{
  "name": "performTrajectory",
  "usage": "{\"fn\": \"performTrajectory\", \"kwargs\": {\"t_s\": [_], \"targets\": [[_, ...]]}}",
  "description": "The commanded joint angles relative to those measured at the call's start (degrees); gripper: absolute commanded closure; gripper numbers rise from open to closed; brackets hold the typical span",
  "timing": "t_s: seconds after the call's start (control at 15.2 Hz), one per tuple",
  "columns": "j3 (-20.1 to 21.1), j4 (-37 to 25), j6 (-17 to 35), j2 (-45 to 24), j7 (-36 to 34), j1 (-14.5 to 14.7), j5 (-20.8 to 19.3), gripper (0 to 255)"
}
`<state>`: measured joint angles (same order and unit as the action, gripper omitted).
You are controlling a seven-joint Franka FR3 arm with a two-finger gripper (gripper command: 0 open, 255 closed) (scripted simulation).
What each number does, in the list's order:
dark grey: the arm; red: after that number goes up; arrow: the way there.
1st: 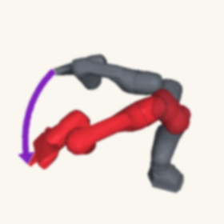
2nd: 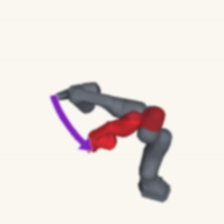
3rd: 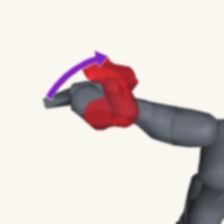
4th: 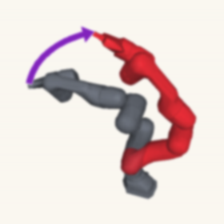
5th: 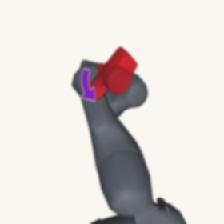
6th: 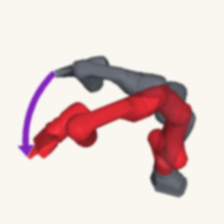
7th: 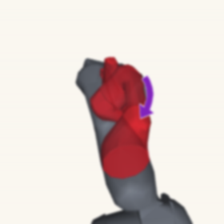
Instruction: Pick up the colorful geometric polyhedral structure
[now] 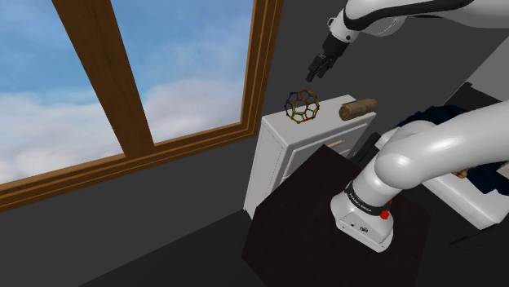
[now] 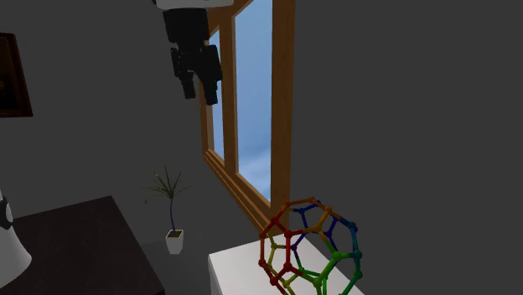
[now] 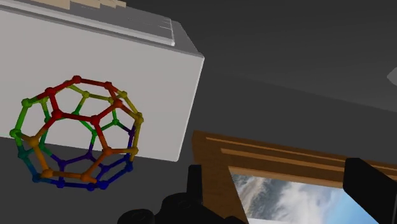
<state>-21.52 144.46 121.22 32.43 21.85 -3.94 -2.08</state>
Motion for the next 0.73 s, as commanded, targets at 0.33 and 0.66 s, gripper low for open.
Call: {"fn": "performTrajectory", "kwargs": {"t_s": [0.33, 0.66], "targets": [[-9.2, -1.9, 10.6, -12.9, 12.8, 1.9, 2.2, 0], [-15.7, -6.2, 16.3, -24.6, 25.0, 4.7, 9.9, 0]]}}
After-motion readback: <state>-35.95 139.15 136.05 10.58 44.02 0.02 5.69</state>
